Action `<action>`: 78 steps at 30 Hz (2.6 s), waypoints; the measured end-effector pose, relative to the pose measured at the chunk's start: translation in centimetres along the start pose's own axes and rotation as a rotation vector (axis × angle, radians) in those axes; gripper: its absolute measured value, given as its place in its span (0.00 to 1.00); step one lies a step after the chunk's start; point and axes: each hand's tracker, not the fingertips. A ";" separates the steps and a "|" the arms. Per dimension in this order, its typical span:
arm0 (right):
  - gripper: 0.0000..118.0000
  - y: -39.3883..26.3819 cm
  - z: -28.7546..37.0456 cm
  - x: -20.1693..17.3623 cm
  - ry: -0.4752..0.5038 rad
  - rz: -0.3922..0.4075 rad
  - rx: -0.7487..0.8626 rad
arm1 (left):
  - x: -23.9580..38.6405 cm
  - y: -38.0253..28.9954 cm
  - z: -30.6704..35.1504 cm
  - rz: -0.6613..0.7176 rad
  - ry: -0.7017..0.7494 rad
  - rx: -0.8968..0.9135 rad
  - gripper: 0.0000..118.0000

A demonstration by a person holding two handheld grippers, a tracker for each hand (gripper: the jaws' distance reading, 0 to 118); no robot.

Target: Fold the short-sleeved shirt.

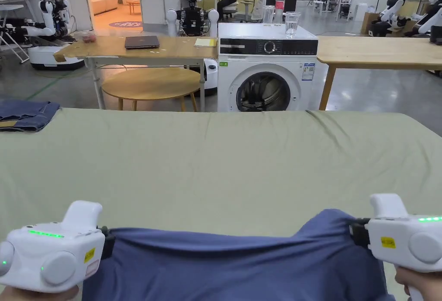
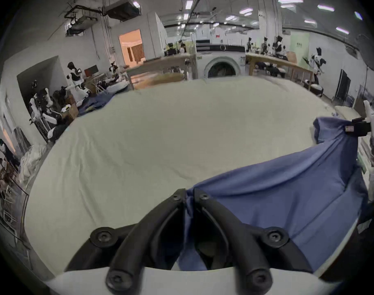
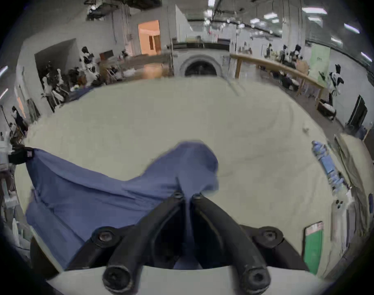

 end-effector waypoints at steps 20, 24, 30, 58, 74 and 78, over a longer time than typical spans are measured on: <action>0.26 -19.4 13.5 -3.8 -0.038 -0.015 -0.043 | -0.7 -15.9 10.4 0.062 0.016 -0.091 0.71; 0.79 -14.4 14.9 -6.0 -0.043 0.010 0.099 | 1.0 -12.1 12.2 0.054 0.016 0.063 0.86; 0.81 -7.5 15.2 -10.9 -0.024 0.027 0.371 | 6.5 -6.3 12.5 0.043 0.019 0.260 0.86; 0.03 -8.4 13.5 -15.0 -0.031 0.096 0.434 | -10.5 -21.9 5.8 0.981 -0.522 -0.052 0.97; 0.03 -9.0 14.4 -14.5 -0.056 0.111 0.419 | -8.7 -19.6 2.8 0.977 -0.347 0.095 0.05; 0.03 -9.1 14.2 -14.3 -0.059 0.108 0.411 | -6.7 -14.6 7.5 0.518 -0.020 0.186 0.05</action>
